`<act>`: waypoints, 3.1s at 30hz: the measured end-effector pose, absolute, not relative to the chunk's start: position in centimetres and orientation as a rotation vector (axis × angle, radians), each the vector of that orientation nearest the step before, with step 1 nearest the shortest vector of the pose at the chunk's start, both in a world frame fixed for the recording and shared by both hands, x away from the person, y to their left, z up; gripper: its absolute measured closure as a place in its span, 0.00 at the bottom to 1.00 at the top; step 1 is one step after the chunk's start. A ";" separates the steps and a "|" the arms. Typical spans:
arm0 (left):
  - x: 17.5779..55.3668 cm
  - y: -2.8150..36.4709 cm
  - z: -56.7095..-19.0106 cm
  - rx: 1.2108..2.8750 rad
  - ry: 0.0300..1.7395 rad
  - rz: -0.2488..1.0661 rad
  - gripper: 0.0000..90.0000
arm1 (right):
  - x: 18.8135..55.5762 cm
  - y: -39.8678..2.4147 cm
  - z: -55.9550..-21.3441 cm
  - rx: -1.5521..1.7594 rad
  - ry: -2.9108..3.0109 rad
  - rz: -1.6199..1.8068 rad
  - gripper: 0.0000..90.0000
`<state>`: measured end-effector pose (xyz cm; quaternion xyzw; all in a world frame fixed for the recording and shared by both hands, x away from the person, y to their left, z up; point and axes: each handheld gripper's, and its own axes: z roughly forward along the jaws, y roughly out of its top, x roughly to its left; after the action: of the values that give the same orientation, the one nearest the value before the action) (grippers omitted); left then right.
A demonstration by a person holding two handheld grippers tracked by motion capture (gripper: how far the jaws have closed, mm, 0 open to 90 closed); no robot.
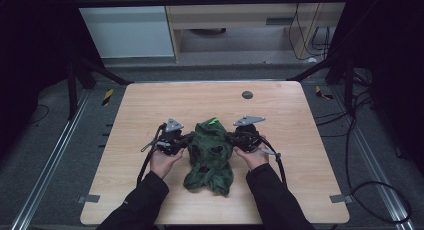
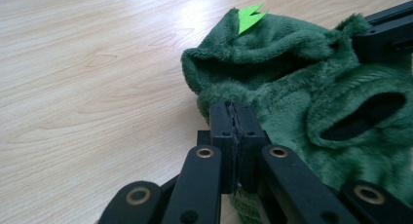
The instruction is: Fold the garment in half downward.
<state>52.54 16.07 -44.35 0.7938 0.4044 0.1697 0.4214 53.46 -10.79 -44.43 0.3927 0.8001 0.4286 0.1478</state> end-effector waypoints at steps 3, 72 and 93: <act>51.8 16.3 -43.9 1.990 0.993 0.427 0.99 | 53.0 -11.0 -44.0 1.123 2.294 1.254 0.93; 42.4 18.0 -43.7 2.035 0.868 0.367 0.99 | 43.9 -11.7 -44.0 0.856 2.363 1.344 0.90; 40.5 17.9 -45.8 2.109 0.887 0.287 0.98 | 41.5 -11.8 -46.8 0.899 2.447 1.352 0.88</act>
<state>40.49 17.91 -45.81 0.8359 0.3517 0.1139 0.4057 41.51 -11.80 -46.79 0.3046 0.8288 0.4579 0.1025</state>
